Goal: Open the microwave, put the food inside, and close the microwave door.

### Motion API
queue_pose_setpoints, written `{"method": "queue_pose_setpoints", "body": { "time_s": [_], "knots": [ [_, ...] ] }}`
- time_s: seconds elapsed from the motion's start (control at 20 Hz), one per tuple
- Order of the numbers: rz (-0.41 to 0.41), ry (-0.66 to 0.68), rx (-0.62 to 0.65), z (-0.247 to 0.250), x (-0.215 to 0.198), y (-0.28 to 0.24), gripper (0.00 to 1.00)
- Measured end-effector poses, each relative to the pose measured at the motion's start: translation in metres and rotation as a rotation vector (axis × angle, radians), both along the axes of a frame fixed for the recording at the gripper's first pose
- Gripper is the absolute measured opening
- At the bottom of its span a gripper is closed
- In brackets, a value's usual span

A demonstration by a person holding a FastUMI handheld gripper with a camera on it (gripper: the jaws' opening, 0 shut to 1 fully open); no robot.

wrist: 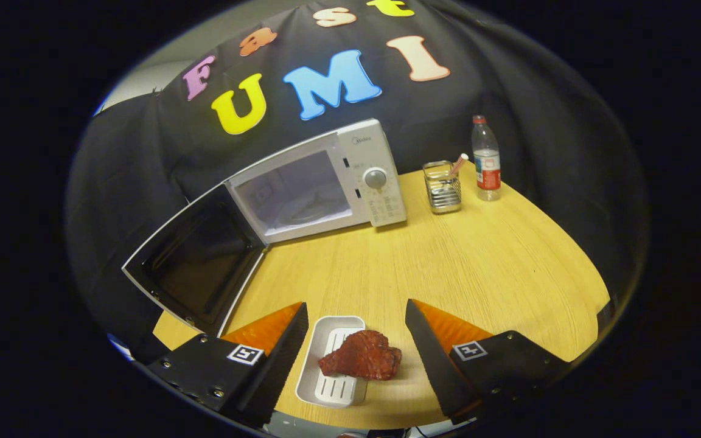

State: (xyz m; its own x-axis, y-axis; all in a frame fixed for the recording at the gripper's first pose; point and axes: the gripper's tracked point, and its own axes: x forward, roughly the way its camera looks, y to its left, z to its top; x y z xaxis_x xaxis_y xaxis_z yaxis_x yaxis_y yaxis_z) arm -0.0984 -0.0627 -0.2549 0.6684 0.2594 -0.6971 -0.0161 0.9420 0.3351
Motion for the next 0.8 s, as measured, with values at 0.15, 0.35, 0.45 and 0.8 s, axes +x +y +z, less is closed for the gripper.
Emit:
{"method": "queue_pose_setpoints", "body": {
  "time_s": [0.15,0.35,0.45,0.8],
  "knots": [
    [-0.007,0.077,0.051,-0.017,-0.012,0.001,0.97],
    [-0.051,0.179,0.139,-0.036,-0.021,0.004,0.9],
    [-0.065,0.228,0.189,-0.042,-0.027,0.008,0.69],
    [-0.076,0.201,0.3,-0.027,-0.021,0.018,0.15]
  ]
}}
